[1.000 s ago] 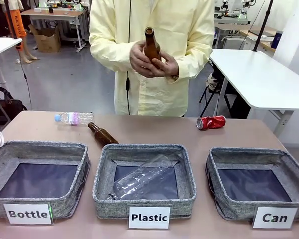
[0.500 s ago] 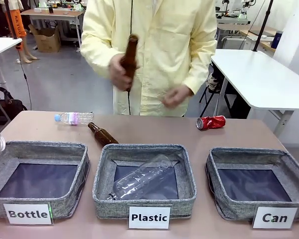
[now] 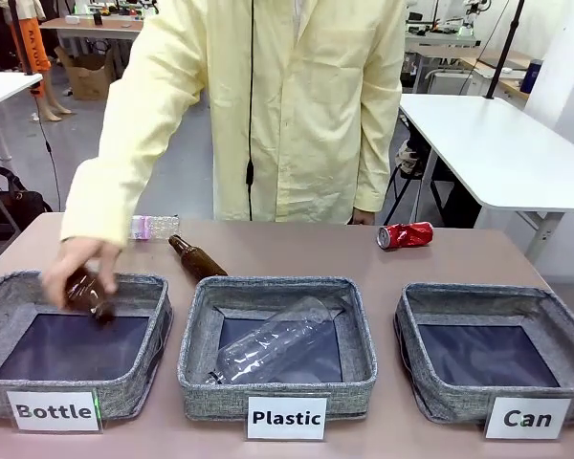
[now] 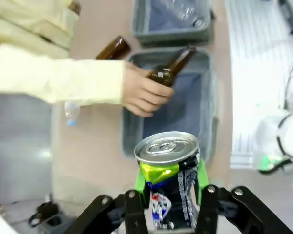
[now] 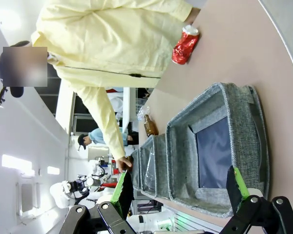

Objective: Sort the can waste into the basket.
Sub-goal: Pick up the can waste from the table and place it in the right Fabric basket.

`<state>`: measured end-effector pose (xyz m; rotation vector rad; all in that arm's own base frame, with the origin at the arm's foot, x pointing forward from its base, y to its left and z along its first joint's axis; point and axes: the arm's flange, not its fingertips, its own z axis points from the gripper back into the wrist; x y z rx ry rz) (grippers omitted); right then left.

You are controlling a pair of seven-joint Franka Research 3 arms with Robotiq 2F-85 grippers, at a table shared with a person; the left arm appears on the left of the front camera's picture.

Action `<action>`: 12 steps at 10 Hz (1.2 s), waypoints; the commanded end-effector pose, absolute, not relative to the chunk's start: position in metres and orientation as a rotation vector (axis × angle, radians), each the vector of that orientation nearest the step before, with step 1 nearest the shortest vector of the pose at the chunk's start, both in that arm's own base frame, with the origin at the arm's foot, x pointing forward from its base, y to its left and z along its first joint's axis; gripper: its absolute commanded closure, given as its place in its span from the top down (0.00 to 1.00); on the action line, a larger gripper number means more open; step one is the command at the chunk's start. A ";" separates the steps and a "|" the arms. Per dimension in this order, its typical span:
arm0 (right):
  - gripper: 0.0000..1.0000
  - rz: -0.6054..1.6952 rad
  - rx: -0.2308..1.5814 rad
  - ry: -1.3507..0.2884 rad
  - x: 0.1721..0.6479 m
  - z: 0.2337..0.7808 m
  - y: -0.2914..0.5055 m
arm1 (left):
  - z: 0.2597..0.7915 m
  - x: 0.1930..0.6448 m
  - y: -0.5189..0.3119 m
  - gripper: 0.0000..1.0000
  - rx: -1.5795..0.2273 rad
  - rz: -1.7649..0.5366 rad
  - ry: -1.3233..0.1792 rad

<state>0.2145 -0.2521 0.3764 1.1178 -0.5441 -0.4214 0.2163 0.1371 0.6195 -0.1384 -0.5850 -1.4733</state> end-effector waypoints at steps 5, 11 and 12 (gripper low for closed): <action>1.00 -0.405 1.127 -0.576 0.216 0.378 -0.253 | 0.606 0.176 0.277 0.44 -0.090 -1.224 -0.771; 1.00 -0.405 1.127 -0.576 0.216 0.378 -0.253 | 0.607 0.178 0.262 0.44 -0.097 -1.197 -0.800; 1.00 -0.405 1.127 -0.576 0.216 0.378 -0.253 | 0.617 0.185 0.242 0.44 -0.116 -1.206 -0.832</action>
